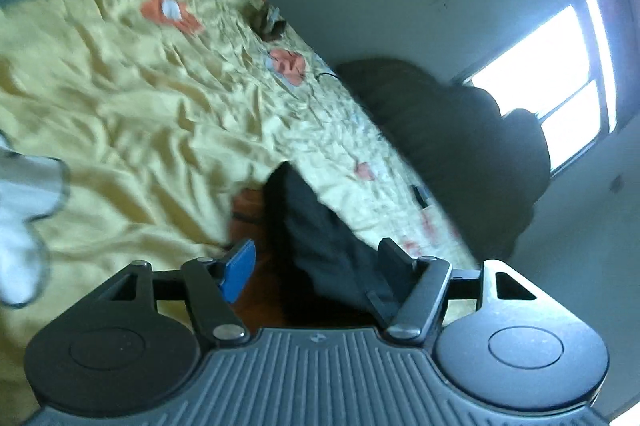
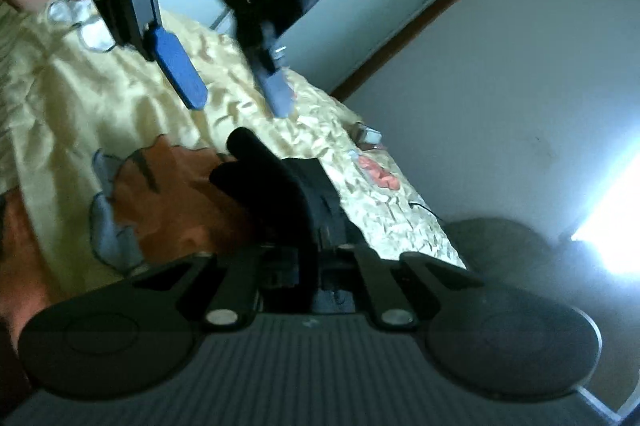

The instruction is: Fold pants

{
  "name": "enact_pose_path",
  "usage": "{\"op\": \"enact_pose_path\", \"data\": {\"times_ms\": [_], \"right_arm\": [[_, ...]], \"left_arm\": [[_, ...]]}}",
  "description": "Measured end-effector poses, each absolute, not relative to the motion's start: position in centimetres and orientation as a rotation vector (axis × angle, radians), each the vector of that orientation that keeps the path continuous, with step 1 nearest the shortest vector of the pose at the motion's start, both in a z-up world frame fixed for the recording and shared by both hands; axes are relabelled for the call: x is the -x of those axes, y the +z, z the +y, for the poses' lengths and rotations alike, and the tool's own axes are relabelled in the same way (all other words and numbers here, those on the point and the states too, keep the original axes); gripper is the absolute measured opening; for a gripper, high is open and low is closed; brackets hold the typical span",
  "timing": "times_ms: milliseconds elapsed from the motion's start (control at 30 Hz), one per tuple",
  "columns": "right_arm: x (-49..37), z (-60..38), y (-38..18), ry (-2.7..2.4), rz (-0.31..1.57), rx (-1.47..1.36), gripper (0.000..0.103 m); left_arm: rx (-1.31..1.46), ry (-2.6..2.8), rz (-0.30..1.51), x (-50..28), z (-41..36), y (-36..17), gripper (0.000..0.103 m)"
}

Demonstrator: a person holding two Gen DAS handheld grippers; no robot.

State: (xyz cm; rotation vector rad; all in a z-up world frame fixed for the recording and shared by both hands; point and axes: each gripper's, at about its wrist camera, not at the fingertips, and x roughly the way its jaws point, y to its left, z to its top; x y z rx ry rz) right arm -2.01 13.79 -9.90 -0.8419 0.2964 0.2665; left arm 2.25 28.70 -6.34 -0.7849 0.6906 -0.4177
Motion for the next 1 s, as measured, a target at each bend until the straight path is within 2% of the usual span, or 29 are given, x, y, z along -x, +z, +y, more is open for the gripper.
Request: {"op": "enact_pose_path", "data": {"times_ms": [167, 333, 400, 667, 867, 933, 1000], "right_arm": [[2.3, 13.5, -9.6, 0.258, 0.286, 0.835, 0.006], [2.4, 13.1, -8.7, 0.227, 0.264, 0.809, 0.006], [2.4, 12.8, -8.4, 0.214, 0.256, 0.796, 0.006], [4.1, 12.3, -8.3, 0.229, 0.254, 0.793, 0.006], [5.7, 12.7, -9.1, 0.251, 0.232, 0.856, 0.006], [5.4, 12.9, -9.2, 0.249, 0.237, 0.860, 0.006], [5.4, 13.1, -9.3, 0.248, 0.233, 0.871, 0.006]], "left_arm": [[0.871, -0.483, 0.787, -4.7, 27.6, -7.8, 0.067], [1.078, -0.507, 0.877, -6.0, 27.2, -10.6, 0.068], [1.124, -0.518, 0.890, -6.4, 26.8, -11.3, 0.073], [1.178, -0.461, 0.903, -10.5, 25.7, -12.3, 0.074], [1.065, -0.442, 0.919, -12.5, 24.9, -11.2, 0.073], [1.029, -0.432, 0.910, -12.4, 24.8, -10.7, 0.063], [0.982, -0.415, 0.902, -12.3, 24.8, -10.0, 0.043]]}}
